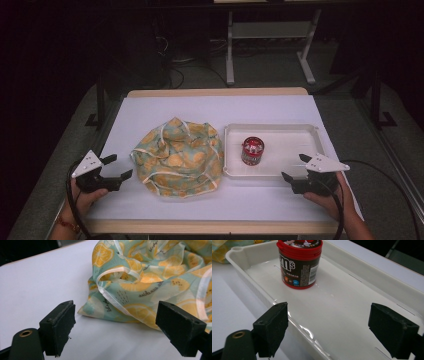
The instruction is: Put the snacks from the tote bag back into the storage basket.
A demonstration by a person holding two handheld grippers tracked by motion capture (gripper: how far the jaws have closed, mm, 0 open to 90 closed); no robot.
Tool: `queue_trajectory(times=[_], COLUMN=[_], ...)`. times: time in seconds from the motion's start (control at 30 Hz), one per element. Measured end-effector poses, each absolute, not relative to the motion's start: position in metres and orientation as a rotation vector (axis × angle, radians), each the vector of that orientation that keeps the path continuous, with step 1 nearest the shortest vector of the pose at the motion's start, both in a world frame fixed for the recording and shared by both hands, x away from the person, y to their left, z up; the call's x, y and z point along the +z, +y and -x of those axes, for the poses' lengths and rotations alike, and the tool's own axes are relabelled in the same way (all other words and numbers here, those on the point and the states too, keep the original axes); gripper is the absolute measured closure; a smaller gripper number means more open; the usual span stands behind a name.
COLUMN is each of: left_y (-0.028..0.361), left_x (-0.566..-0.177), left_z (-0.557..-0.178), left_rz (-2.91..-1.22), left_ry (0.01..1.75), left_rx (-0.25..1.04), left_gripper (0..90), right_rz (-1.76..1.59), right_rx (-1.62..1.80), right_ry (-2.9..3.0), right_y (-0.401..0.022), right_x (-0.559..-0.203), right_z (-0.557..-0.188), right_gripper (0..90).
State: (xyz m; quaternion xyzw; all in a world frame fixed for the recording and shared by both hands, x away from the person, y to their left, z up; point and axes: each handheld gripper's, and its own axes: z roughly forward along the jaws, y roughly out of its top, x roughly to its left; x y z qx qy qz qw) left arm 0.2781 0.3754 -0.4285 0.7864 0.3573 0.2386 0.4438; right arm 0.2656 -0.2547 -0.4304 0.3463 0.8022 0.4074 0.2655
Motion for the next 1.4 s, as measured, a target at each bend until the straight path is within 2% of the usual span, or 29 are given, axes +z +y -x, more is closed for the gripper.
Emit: queue_trajectory(times=[0.33, 1.4], left_y=[0.385, 0.374], left_x=[-0.436, -0.437], left_z=[-0.274, -0.273], left_rz=[-1.866, -1.936], left_ry=[0.93, 0.953], left_rx=[0.542, 0.587], left_gripper=[15.4, 15.4], right_rz=[-0.926, -0.909], right_rx=[1.104, 1.124], right_ry=[2.172, 2.173], right_y=[-0.252, -0.255], right_x=[-0.43, -0.431], right_z=[-0.268, -0.267], right_gripper=[15.7, 15.7])
